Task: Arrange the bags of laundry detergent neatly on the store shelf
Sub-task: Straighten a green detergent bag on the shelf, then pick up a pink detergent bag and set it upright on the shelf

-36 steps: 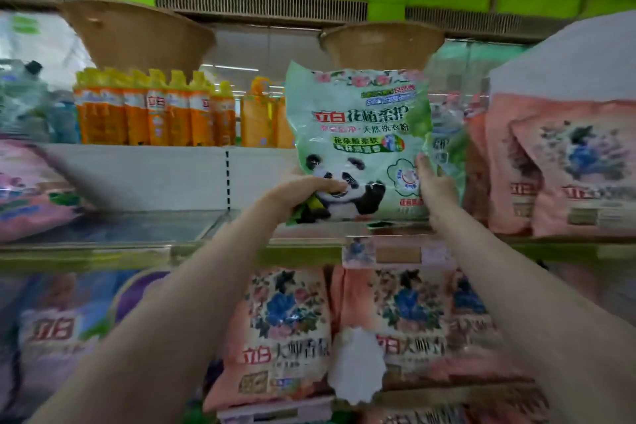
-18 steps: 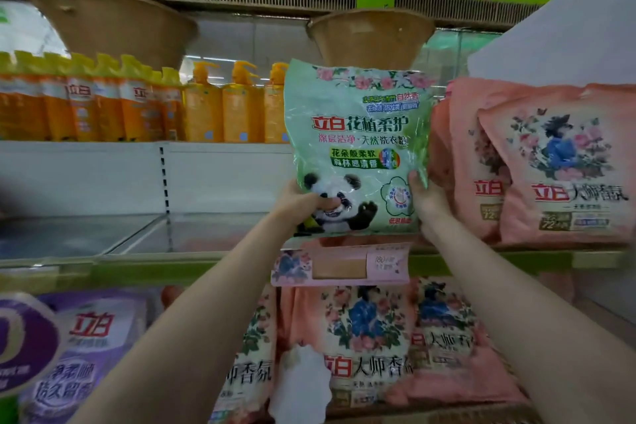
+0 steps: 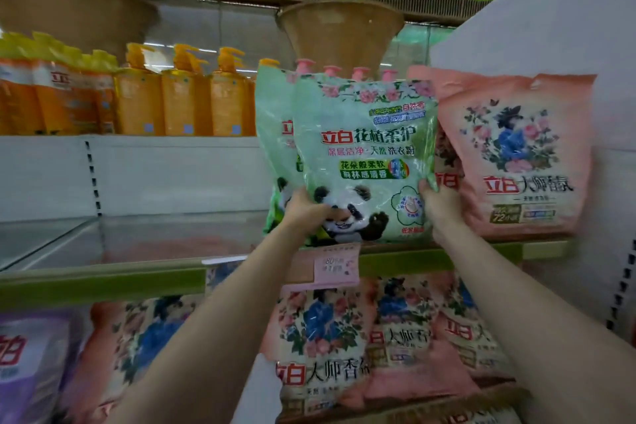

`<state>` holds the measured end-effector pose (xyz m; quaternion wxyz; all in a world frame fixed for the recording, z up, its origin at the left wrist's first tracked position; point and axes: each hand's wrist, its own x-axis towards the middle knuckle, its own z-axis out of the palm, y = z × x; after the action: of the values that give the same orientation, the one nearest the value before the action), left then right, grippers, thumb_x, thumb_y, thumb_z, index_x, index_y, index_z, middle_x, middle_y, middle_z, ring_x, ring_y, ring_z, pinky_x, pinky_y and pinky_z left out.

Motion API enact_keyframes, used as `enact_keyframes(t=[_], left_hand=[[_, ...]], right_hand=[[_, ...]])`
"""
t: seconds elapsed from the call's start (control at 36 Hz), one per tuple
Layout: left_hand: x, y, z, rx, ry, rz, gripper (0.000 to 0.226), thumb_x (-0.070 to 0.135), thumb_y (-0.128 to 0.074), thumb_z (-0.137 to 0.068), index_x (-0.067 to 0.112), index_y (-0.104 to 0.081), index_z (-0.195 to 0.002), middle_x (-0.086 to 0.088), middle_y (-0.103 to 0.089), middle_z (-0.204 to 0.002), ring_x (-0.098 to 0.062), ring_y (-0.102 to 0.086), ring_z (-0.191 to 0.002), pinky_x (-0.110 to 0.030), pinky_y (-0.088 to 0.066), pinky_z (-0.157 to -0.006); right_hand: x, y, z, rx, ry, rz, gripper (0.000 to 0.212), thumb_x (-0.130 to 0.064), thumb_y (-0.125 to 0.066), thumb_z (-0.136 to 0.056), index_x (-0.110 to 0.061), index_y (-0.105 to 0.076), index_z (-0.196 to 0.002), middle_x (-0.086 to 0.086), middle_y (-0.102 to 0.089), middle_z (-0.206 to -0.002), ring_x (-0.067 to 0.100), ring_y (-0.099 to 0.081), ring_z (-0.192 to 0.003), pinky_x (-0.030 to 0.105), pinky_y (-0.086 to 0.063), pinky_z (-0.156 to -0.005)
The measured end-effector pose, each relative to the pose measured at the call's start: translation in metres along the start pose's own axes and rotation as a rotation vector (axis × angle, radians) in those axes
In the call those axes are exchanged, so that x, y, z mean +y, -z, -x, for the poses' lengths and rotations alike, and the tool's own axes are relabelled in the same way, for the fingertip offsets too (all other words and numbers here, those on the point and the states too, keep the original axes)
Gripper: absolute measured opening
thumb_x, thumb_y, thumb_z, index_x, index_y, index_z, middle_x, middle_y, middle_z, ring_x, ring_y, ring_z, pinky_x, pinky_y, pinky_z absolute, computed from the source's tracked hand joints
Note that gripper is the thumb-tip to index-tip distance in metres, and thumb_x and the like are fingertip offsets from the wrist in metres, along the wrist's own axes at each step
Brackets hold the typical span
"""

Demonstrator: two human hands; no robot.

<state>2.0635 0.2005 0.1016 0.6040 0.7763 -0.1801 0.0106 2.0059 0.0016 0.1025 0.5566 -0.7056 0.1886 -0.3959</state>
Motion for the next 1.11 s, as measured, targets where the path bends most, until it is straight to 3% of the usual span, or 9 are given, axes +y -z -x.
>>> enact_keyframes(t=[0.03, 0.11, 0.25, 0.42, 0.47, 0.5, 0.61, 0.72, 1.11], left_hand=[[0.0, -0.001, -0.002, 0.004, 0.001, -0.013, 0.053, 0.014, -0.085, -0.066, 0.009, -0.055, -0.108, -0.003, -0.064, -0.107, -0.022, -0.06, -0.099, -0.032, -0.05, -0.088], [0.002, -0.002, -0.007, -0.031, 0.022, -0.023, 0.072, 0.013, -0.088, -0.06, 0.007, -0.053, -0.122, -0.007, -0.064, -0.118, -0.027, -0.06, -0.109, -0.04, -0.05, -0.096], [0.005, -0.002, -0.002, -0.024, 0.097, -0.116, 0.093, 0.029, -0.089, -0.057, 0.005, -0.04, -0.133, -0.011, -0.054, -0.13, -0.032, -0.053, -0.119, -0.045, -0.046, -0.101], [0.006, -0.002, 0.004, 0.025, 0.069, -0.272, 0.079, 0.033, -0.086, -0.063, 0.004, -0.044, -0.123, -0.009, -0.058, -0.12, -0.029, -0.055, -0.114, -0.041, -0.048, -0.097], [0.007, 0.0, 0.005, 0.009, 0.049, -0.391, 0.077, 0.04, -0.084, -0.064, 0.006, -0.045, -0.121, -0.008, -0.059, -0.114, -0.027, -0.057, -0.106, -0.038, -0.05, -0.089], [0.008, 0.002, 0.007, -0.002, 0.037, -0.467, 0.074, 0.044, -0.081, -0.066, 0.006, -0.047, -0.119, -0.007, -0.06, -0.108, -0.025, -0.057, -0.1, -0.036, -0.05, -0.084], [0.01, 0.013, 0.019, -0.016, -0.04, -0.803, 0.061, 0.053, -0.071, -0.076, 0.008, -0.047, -0.109, -0.005, -0.056, -0.093, -0.025, -0.058, -0.09, -0.035, -0.05, -0.078], [0.009, 0.032, 0.033, 0.008, -0.144, -0.979, 0.049, 0.047, -0.067, -0.082, 0.011, -0.046, -0.107, -0.003, -0.056, -0.097, -0.023, -0.055, -0.088, -0.035, -0.05, -0.075], [0.013, 0.172, 0.095, 0.122, -0.14, -1.285, 0.054, 0.044, -0.058, -0.088, 0.011, -0.044, -0.128, -0.013, -0.05, -0.128, -0.032, -0.049, -0.117, -0.042, -0.045, -0.095]], right_hand=[[0.002, 0.003, 0.0, -0.02, -0.003, -0.003, 0.016, -0.023, -0.046, -0.099, -0.01, -0.052, -0.106, 0.008, -0.051, -0.072, 0.01, -0.058, -0.051, 0.024, -0.045, -0.045], [0.0, 0.006, 0.0, -0.039, -0.005, 0.004, 0.031, -0.017, -0.045, -0.099, -0.005, -0.045, -0.128, 0.026, -0.058, -0.115, 0.04, -0.058, -0.106, 0.039, -0.051, -0.068], [0.007, 0.001, -0.014, -0.022, -0.005, 0.152, 0.032, -0.026, -0.047, -0.099, -0.002, -0.051, -0.12, 0.004, -0.053, -0.081, 0.014, -0.048, -0.058, 0.02, -0.035, -0.043], [0.0, -0.003, -0.008, 0.02, 0.008, 0.432, 0.04, -0.02, -0.035, -0.102, -0.001, -0.029, -0.137, 0.009, -0.054, -0.114, 0.022, -0.056, -0.086, 0.01, -0.048, -0.06], [-0.005, -0.004, -0.001, 0.037, 0.028, 0.57, 0.045, -0.014, -0.035, -0.099, -0.001, -0.022, -0.141, 0.02, -0.047, -0.133, 0.036, -0.051, -0.115, 0.036, -0.047, -0.096], [-0.008, -0.005, 0.002, 0.047, 0.041, 0.625, 0.047, -0.012, -0.034, -0.098, -0.003, -0.021, -0.142, 0.022, -0.04, -0.139, 0.038, -0.045, -0.121, 0.046, -0.041, -0.1], [-0.018, -0.008, 0.017, 0.052, 0.12, 0.786, 0.045, -0.015, -0.031, -0.098, -0.009, -0.022, -0.142, 0.014, -0.03, -0.141, 0.03, -0.04, -0.114, 0.045, -0.038, -0.087], [-0.031, -0.017, 0.043, -0.073, 0.245, 0.932, 0.054, -0.013, -0.038, -0.094, -0.01, -0.02, -0.144, 0.013, -0.01, -0.153, 0.034, -0.017, -0.139, 0.051, -0.025, -0.11], [-0.103, -0.101, 0.146, -0.573, 0.507, 1.075, 0.06, -0.035, -0.055, -0.093, -0.005, -0.031, -0.139, 0.015, -0.033, -0.145, 0.034, -0.028, -0.134, 0.049, -0.028, -0.111]])
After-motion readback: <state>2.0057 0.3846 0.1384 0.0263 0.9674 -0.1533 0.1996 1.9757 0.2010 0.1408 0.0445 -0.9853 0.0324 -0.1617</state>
